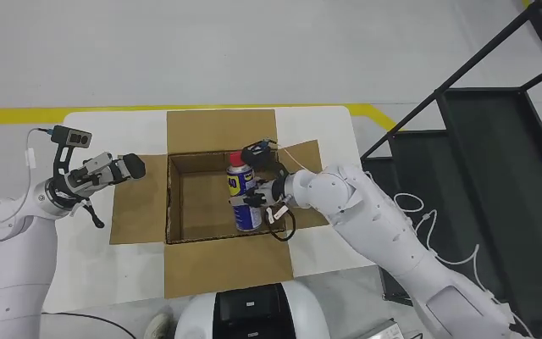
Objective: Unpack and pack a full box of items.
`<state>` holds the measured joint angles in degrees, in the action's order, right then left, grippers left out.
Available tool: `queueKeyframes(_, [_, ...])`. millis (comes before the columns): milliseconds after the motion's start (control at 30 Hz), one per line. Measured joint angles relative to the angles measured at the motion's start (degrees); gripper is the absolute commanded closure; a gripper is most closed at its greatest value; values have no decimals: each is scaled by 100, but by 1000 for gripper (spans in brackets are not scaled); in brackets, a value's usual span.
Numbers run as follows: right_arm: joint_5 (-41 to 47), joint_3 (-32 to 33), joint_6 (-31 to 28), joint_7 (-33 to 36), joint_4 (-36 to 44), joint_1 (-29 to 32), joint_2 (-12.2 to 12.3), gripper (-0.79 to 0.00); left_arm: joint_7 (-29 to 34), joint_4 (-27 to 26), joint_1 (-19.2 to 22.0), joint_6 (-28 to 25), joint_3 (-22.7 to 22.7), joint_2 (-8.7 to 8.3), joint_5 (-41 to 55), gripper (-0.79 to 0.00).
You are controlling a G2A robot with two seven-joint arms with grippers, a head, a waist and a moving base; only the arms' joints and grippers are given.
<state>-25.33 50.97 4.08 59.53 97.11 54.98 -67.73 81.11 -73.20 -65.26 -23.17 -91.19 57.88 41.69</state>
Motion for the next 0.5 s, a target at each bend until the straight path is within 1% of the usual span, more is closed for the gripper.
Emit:
queueKeyframes(67, [12, -92, 40, -1, -77, -109, -31, 0, 0, 0, 0, 0, 0, 0, 0, -785])
queueKeyframes(500, [6, -85, 33, -9, -69, -103, -29, 0, 0, 0, 0, 0, 0, 0, 0, -785])
